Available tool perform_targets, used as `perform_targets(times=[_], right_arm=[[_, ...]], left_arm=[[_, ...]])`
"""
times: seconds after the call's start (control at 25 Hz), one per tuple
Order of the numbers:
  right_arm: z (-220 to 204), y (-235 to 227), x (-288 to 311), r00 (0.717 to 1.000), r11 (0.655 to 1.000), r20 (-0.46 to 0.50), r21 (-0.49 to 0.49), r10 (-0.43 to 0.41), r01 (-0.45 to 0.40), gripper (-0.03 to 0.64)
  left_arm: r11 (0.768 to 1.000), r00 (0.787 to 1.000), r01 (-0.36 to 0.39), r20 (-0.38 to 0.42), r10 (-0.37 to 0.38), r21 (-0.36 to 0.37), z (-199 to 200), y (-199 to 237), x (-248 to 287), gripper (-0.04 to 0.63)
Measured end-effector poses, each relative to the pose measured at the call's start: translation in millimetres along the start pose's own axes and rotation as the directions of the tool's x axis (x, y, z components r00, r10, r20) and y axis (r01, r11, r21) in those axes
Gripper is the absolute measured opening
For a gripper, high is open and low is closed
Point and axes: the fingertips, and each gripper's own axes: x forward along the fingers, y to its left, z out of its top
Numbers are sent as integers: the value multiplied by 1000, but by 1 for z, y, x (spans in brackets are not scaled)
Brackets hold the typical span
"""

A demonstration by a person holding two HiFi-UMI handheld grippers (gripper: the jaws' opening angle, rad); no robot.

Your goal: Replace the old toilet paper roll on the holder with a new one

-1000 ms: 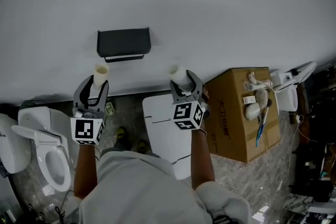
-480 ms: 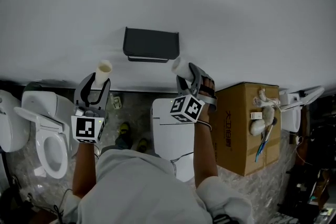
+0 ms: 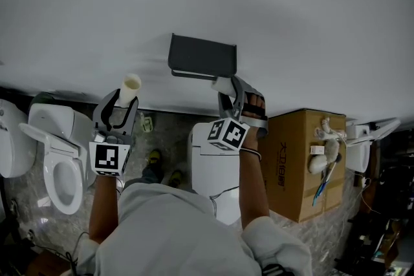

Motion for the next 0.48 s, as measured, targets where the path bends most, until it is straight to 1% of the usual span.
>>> perform_targets(times=[0.12, 0.16, 0.28, 0.32, 0.4, 0.48], right_arm=[[28, 9, -2, 1000, 1000, 25, -26, -6, 6, 279], [30, 8, -2, 999, 1000, 32, -30, -6, 7, 279], [36, 5, -2, 999, 999, 46, -48, -4, 6, 278], [43, 8, -1, 999, 998, 45, -56, -6, 9, 278], [52, 11, -1, 999, 998, 38, -66, -17, 19, 278], [50, 8, -2, 999, 997, 30, -77, -27, 30, 278]], left_arm=[[1000, 1000, 3, -9, -3, -12, -7, 12, -10, 201], [1000, 1000, 4, 1, -4, -21, -4, 11, -10, 201], [998, 997, -13, 71, 17, -53, 8, 11, -8, 201], [998, 997, -18, 75, 22, -56, 7, 16, -11, 201], [999, 999, -24, 47, 26, -42, -1, 24, -18, 201], [999, 999, -32, 21, 33, -32, -5, 25, -21, 201]])
